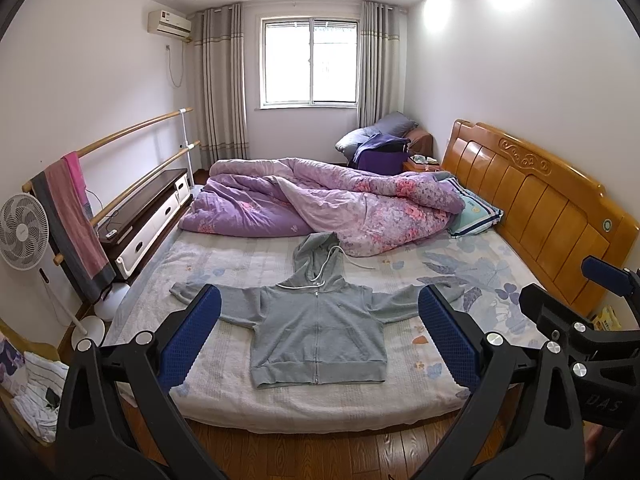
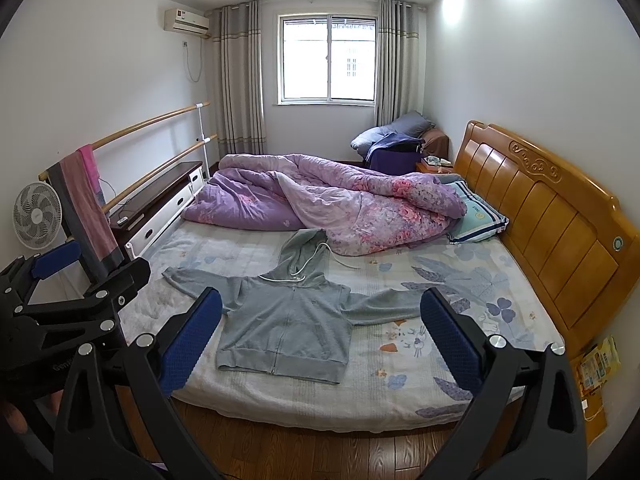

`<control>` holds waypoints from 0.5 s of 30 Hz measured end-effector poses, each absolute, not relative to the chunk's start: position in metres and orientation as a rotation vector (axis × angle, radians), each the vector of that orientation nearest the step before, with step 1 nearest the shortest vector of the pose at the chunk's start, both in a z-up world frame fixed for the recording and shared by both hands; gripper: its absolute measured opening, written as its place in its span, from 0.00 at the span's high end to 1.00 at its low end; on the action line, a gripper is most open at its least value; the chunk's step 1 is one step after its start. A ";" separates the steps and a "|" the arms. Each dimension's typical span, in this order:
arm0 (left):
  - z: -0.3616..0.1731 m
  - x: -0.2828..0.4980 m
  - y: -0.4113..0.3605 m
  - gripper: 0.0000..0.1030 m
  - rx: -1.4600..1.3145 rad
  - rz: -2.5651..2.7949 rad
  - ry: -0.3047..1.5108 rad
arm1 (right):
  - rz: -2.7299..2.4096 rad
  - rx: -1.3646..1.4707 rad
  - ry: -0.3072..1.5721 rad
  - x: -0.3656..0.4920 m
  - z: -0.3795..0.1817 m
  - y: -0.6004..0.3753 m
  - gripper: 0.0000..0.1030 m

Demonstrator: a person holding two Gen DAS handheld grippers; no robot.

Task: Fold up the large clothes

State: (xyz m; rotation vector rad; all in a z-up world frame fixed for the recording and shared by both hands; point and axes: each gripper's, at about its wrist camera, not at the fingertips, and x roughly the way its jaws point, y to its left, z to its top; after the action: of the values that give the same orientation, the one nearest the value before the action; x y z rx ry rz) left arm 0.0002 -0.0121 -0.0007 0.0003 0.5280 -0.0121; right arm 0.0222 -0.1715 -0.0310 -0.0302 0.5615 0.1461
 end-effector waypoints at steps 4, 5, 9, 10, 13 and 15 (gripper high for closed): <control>-0.002 0.000 -0.013 0.05 0.005 -0.010 0.532 | 0.143 -0.022 0.564 0.022 -0.031 -0.173 0.07; -0.002 0.001 -0.013 0.05 0.006 -0.009 0.534 | 0.144 -0.019 0.563 0.021 -0.030 -0.172 0.07; -0.002 0.000 -0.013 0.04 0.010 -0.008 0.537 | 0.145 -0.014 0.562 0.020 -0.029 -0.172 0.07; -0.002 0.000 -0.012 0.05 0.010 -0.008 0.538 | 0.145 -0.014 0.563 0.020 -0.028 -0.172 0.07; -0.002 0.000 -0.012 0.04 0.010 -0.009 0.538 | 0.146 -0.012 0.564 0.020 -0.028 -0.172 0.07; -0.003 0.000 -0.013 0.05 0.010 -0.007 0.537 | 0.147 -0.012 0.564 0.020 -0.028 -0.173 0.07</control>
State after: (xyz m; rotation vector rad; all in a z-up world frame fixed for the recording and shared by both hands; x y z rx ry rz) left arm 0.0005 -0.0130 -0.0025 0.0101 0.5371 -0.0072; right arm 0.0200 -0.1732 -0.0278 -0.0123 0.5643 0.1471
